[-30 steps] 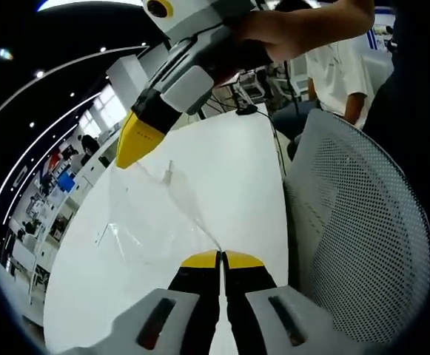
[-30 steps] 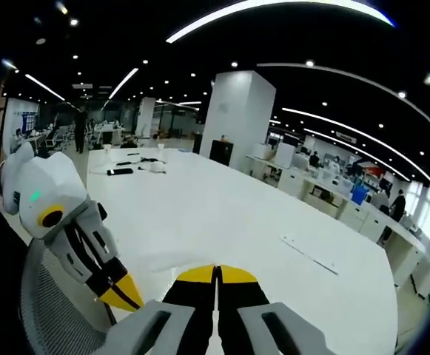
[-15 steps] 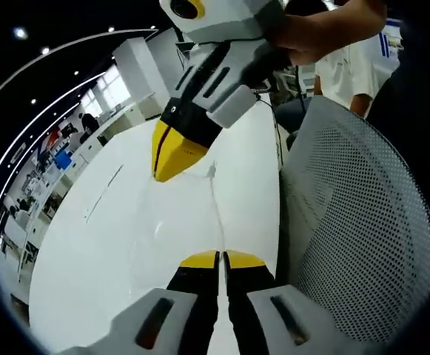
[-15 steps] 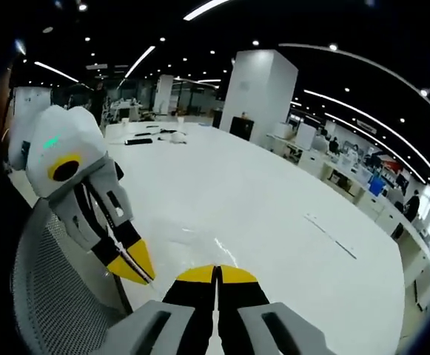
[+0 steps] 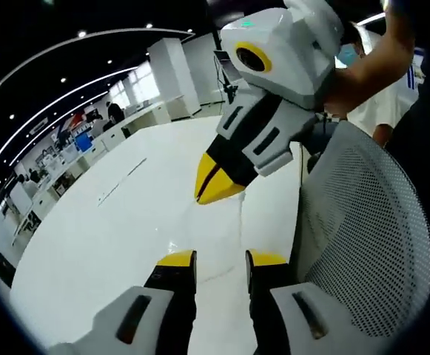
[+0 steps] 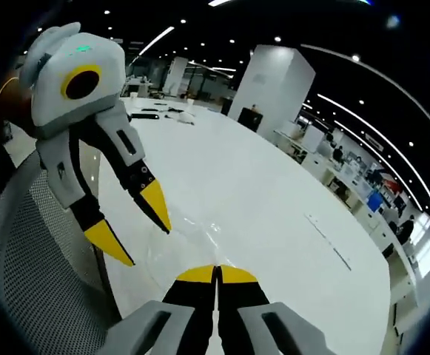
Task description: Open the resealable bag by pulling the two sides of the seal apart until the entire bag opening is separated and visibly accessible.
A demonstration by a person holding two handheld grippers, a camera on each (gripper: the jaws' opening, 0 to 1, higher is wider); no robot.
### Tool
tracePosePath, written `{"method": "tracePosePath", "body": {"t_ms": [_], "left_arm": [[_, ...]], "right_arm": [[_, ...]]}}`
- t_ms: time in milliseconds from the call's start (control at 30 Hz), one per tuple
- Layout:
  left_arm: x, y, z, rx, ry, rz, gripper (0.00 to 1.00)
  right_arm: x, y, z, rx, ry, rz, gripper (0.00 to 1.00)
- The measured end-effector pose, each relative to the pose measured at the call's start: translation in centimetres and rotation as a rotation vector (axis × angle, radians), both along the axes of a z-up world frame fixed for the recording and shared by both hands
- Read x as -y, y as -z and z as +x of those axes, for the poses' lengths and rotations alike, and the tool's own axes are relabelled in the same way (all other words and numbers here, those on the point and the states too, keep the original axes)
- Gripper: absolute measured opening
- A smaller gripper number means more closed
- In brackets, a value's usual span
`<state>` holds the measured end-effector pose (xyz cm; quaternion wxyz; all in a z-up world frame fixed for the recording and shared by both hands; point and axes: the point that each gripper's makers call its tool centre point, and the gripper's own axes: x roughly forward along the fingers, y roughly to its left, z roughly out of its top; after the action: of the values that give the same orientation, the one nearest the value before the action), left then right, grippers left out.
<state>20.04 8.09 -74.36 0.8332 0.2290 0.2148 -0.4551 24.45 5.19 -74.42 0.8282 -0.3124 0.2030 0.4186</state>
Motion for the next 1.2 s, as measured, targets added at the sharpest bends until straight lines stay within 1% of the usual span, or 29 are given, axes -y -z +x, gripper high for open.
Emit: {"method": "tracePosePath", "body": {"t_ms": [33, 100, 133, 233, 400, 533, 733, 800, 867, 900, 1033, 1200], "left_arm": [[0.0, 0.0, 0.0, -0.014, -0.012, -0.018, 0.28], [0.1, -0.2, -0.2, -0.041, -0.024, -0.081, 0.33], [-0.1, -0.2, -0.1, -0.048, -0.036, -0.087, 0.35], [-0.8, 0.0, 0.0, -0.047, -0.054, -0.075, 0.37], [-1.7, 0.0, 0.4, -0.046, -0.081, -0.074, 0.40], [-2.4, 0.2, 0.8, -0.054, -0.104, -0.077, 0.48], [-2.9, 0.1, 1.1, -0.054, -0.121, -0.075, 0.49], [-2.8, 0.1, 1.1, -0.051, -0.109, -0.078, 0.53], [-2.9, 0.2, 1.3, -0.047, -0.110, -0.073, 0.57], [-2.9, 0.2, 1.3, -0.046, -0.110, -0.069, 0.58], [-3.1, 0.3, 1.5, -0.052, -0.121, -0.079, 0.57], [-3.2, 0.5, 1.4, -0.062, -0.121, -0.091, 0.56]], "right_arm": [[0.0, 0.0, 0.2, 0.005, 0.000, -0.004, 0.00], [0.0, 0.0, 0.8, 0.017, 0.003, -0.017, 0.00], [0.0, 0.0, 1.1, 0.021, 0.006, -0.020, 0.00], [0.2, 0.0, 1.9, 0.029, 0.018, -0.023, 0.00], [1.0, -0.1, 3.2, 0.053, 0.043, -0.051, 0.00], [1.9, 0.0, 4.5, 0.047, 0.105, -0.032, 0.00], [2.3, 0.2, 6.0, 0.046, 0.157, -0.019, 0.00], [2.0, 0.4, 6.4, 0.039, 0.171, -0.005, 0.00], [1.6, 0.8, 6.6, 0.043, 0.177, -0.011, 0.00], [1.5, 1.0, 6.8, 0.041, 0.179, -0.013, 0.00], [0.6, 1.9, 7.5, 0.025, 0.189, -0.011, 0.00], [-0.3, 2.3, 7.9, 0.018, 0.194, -0.008, 0.00]]}}
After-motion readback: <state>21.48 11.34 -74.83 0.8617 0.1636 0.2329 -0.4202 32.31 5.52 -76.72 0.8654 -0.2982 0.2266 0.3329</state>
